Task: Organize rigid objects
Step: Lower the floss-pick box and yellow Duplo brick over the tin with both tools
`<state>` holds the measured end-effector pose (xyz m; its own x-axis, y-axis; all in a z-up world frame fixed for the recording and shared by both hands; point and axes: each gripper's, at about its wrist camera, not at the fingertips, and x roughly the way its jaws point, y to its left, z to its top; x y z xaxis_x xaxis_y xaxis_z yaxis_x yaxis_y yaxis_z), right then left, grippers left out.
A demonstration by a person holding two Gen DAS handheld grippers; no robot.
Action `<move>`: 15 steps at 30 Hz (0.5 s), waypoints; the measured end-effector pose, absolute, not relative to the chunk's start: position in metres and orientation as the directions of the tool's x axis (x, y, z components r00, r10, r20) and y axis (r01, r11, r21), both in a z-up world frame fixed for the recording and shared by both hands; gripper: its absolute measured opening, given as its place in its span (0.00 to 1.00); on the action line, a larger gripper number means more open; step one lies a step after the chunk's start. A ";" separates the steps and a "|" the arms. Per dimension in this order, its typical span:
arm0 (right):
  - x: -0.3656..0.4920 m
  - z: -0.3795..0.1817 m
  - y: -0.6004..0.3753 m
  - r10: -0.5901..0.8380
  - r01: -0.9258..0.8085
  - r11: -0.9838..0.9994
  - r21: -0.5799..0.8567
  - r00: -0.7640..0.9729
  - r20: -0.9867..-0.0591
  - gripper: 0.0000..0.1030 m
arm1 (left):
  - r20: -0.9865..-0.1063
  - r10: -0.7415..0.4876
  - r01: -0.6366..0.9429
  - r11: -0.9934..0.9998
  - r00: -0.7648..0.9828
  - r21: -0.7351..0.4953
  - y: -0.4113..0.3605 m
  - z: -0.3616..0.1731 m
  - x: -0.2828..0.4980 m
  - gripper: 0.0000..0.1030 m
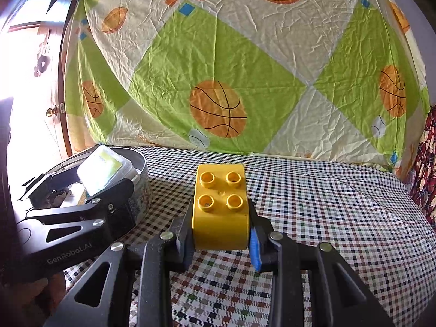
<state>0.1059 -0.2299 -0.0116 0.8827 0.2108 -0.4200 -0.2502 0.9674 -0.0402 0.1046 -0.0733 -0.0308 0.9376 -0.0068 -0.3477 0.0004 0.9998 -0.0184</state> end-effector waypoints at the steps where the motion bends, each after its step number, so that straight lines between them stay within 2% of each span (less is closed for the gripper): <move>1: 0.105 -0.012 -0.229 0.213 -0.253 0.967 -0.041 0.882 -0.420 0.33 | -0.346 -0.006 -0.001 1.000 0.938 -0.018 -0.073 -0.031 0.104 0.83; 15: 0.099 -0.011 -0.217 0.252 -0.295 0.955 -0.038 0.870 -0.424 0.33 | -0.321 0.021 -0.034 0.999 0.947 -0.035 -0.055 -0.028 0.091 0.83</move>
<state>0.0988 -0.2166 -0.0111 0.8699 0.2521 -0.4239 -0.2954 0.9546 -0.0383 0.0911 -0.0548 -0.0280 0.9467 0.0206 -0.3214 -0.0336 0.9988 -0.0349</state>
